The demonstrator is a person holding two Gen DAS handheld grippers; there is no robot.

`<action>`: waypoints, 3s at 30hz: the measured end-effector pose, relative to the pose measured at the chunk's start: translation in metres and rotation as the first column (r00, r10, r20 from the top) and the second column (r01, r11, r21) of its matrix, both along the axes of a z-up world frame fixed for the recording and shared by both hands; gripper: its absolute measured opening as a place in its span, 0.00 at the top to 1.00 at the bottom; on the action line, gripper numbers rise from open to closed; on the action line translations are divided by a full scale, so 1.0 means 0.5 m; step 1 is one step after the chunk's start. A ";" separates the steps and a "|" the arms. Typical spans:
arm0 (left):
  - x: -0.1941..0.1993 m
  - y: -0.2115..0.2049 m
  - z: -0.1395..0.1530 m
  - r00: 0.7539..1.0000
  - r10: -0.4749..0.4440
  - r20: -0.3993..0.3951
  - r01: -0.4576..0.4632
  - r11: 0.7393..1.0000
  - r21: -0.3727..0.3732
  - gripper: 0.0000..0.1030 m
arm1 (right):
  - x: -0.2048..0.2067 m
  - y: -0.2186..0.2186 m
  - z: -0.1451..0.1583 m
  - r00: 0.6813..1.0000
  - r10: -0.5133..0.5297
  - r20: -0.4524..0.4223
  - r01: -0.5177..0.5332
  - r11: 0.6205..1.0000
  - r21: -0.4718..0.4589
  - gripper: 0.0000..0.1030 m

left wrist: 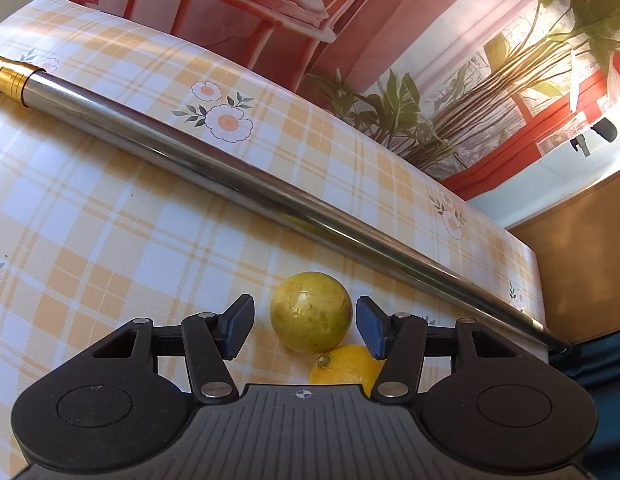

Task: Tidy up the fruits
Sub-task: 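Grasp a yellow-green citrus with the left tool while the right tool holds the lemon, then carry the yellow-green citrus and lemon over the white plate with both tools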

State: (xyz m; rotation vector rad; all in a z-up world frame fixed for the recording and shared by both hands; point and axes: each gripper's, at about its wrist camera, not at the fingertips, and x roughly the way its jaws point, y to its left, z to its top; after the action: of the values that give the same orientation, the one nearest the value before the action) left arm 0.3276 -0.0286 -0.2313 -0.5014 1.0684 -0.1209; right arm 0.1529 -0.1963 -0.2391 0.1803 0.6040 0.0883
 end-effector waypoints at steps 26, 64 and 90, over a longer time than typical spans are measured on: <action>-0.059 0.029 0.036 0.983 -0.122 0.139 0.113 0.991 0.071 0.52 | 0.003 -0.003 -0.001 1.000 0.000 -0.002 0.000 1.000 0.016 0.51; -0.298 0.024 0.096 0.883 -0.379 0.276 0.304 0.911 0.278 0.52 | 0.001 -0.001 -0.016 1.000 0.004 -0.014 -0.004 1.000 0.029 0.51; -0.439 0.020 0.086 0.831 -0.501 0.242 0.426 0.853 0.301 0.52 | -0.097 0.044 0.077 1.000 0.030 0.002 -0.030 0.998 0.047 0.51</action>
State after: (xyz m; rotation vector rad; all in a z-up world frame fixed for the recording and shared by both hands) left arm 0.1082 -0.0186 -0.1884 0.0110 0.8572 -0.4885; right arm 0.1044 -0.1745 -0.2005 0.2170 0.6040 0.1314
